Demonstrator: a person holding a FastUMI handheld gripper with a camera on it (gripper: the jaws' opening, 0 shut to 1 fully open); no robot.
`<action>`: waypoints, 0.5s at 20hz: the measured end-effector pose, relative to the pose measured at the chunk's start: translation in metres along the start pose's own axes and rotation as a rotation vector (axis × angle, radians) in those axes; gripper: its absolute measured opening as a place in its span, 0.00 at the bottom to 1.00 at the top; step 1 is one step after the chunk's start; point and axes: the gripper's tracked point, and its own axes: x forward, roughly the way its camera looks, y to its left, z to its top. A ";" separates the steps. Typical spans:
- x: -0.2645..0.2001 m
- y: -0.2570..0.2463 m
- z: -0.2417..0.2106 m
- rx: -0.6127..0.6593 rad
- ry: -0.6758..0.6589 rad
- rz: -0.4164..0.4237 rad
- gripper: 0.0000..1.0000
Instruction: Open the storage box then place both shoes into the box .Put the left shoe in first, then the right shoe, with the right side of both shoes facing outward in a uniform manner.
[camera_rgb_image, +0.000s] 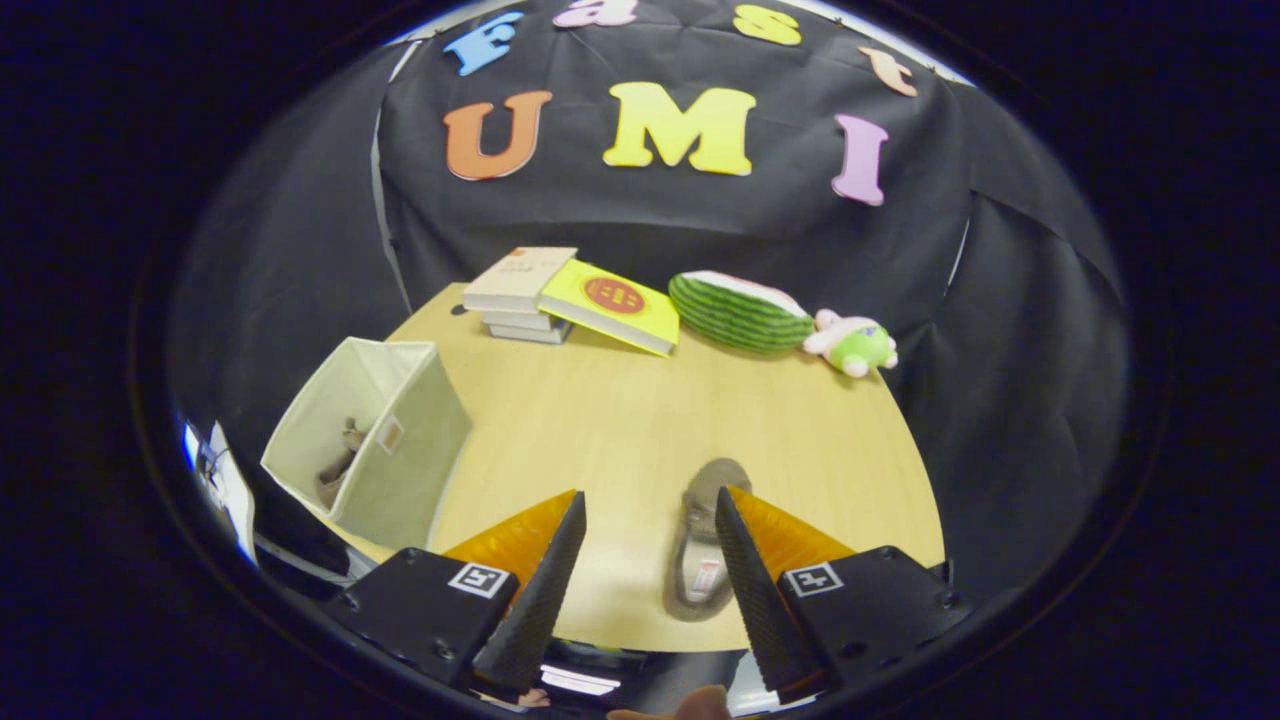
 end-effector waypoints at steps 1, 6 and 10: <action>0.005 -0.012 -0.007 0.020 0.024 0.001 0.85; 0.038 -0.061 -0.046 0.067 0.152 -0.013 0.85; 0.070 -0.068 -0.085 0.107 0.263 0.033 0.85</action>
